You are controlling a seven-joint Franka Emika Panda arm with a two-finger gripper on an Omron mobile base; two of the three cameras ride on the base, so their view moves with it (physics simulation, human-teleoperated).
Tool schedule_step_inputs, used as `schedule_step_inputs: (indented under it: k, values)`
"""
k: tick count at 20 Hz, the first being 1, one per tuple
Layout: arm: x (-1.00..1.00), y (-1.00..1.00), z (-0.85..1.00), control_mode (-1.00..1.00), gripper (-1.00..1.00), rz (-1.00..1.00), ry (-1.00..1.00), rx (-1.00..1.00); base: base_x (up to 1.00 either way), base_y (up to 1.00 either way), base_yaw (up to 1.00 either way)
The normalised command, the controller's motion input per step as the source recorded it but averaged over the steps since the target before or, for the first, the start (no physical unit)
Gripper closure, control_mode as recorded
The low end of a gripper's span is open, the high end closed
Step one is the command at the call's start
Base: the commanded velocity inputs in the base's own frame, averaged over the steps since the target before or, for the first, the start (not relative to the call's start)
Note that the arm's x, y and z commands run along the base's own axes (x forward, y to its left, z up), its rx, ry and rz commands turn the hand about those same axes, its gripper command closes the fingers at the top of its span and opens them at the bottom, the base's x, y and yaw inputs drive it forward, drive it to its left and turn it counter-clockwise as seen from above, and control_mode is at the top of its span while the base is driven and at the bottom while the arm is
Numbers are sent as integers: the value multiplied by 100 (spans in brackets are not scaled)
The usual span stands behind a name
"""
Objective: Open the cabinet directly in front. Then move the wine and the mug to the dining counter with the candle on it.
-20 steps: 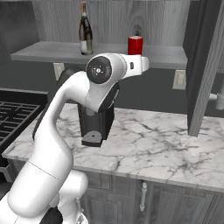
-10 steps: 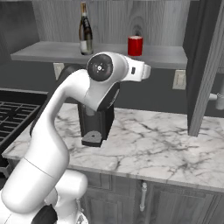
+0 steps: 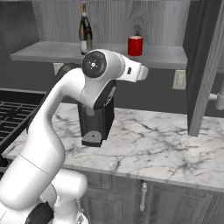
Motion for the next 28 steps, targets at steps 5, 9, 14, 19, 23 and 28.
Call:
schedule_step_inputs:
  k: [5,9,14,19,23,28]
  values:
    - [5,0,11,-100,-100,9,0,0,0,0,0]
    - [17,0,20,-100,-100,10,-1,0,0,0,0]
    - [39,0,23,-100,-100,8,0,0,0,0,0]
    - [45,0,15,-100,-100,4,0,0,0,0,0]
    - [41,0,0,-100,-100,1,2,0,0,0,0]
    - [39,0,0,-100,-100,2,0,0,0,0,0]
